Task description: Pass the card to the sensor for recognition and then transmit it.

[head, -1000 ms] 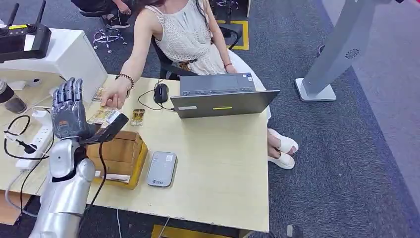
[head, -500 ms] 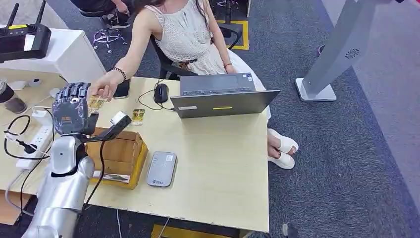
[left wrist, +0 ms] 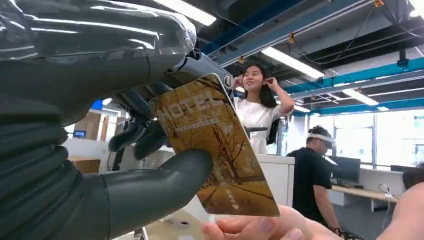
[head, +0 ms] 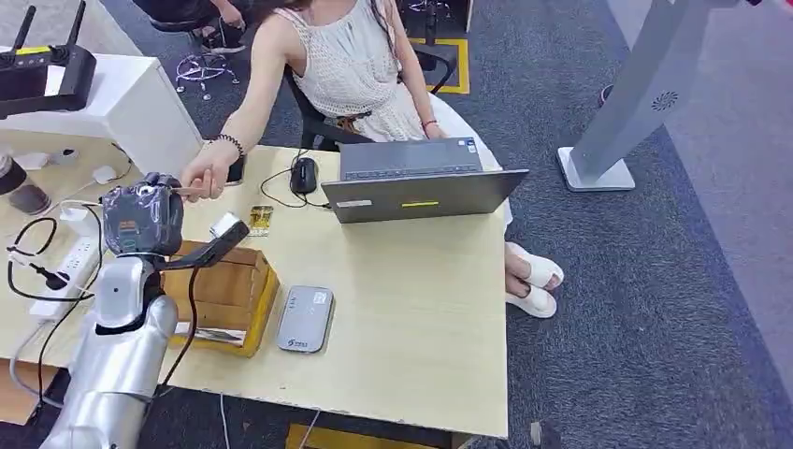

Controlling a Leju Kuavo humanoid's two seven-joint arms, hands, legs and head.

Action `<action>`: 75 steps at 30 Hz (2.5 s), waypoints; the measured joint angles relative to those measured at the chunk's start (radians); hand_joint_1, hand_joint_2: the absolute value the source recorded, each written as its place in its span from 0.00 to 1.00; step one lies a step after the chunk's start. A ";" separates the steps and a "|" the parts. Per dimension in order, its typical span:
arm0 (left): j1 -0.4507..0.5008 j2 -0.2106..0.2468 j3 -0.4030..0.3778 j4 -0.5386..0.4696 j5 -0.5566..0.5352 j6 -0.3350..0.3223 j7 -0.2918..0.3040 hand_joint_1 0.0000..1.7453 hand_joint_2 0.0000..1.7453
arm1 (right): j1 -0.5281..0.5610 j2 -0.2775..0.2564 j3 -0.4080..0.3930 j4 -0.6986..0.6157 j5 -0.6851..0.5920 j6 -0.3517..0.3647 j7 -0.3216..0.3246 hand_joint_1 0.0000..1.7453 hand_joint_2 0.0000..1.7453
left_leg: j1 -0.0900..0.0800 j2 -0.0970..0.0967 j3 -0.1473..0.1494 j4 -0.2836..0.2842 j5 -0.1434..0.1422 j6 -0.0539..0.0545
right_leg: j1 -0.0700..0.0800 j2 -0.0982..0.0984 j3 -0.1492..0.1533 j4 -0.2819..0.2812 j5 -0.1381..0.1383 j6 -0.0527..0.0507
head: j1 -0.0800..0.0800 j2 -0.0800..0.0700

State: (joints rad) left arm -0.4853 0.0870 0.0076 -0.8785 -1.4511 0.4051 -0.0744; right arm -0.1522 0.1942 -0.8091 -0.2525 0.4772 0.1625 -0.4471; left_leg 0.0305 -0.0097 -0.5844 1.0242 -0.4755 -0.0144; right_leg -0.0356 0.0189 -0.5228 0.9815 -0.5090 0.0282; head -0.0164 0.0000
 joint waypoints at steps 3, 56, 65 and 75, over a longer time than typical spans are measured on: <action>0.004 -0.002 -0.005 -0.001 -0.001 0.004 -0.003 1.00 1.00 | 0.000 0.000 0.001 0.000 -0.007 0.000 0.000 0.00 1.00 | 0.000 0.000 0.000 0.000 0.000 0.000 | 0.000 0.000 0.000 0.000 0.000 0.000 | 0.000 0.000; 0.243 -0.105 -0.406 -0.415 -0.085 -0.418 0.191 1.00 1.00 | 0.010 0.000 -0.008 -0.001 -0.092 -0.002 -0.036 0.00 1.00 | 0.000 -0.002 -0.001 0.001 0.000 0.000 | 0.000 -0.002 0.000 0.000 0.000 0.001 | 0.000 0.000; 0.259 -0.092 -0.435 -0.407 -0.085 -0.473 0.186 1.00 1.00 | 0.008 0.000 -0.008 -0.002 -0.097 -0.003 -0.032 0.00 1.00 | 0.000 -0.002 -0.001 0.001 0.000 0.000 | 0.000 -0.002 0.000 0.000 0.000 0.001 | 0.000 0.000; 0.269 -0.090 -0.464 -0.350 -0.085 -0.507 0.195 1.00 1.00 | 0.007 0.002 -0.008 -0.002 -0.100 -0.003 -0.024 0.00 1.00 | 0.000 -0.002 -0.001 0.001 0.000 0.000 | 0.000 -0.002 0.000 0.000 0.000 0.001 | 0.000 0.000</action>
State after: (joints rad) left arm -0.2163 -0.0027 -0.4566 -1.2287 -1.5366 -0.1022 0.1206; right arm -0.1450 0.1965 -0.8167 -0.2541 0.3773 0.1598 -0.4715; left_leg 0.0304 -0.0118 -0.5858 1.0249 -0.4757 -0.0142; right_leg -0.0357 0.0166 -0.5231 0.9810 -0.5086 0.0290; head -0.0168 0.0000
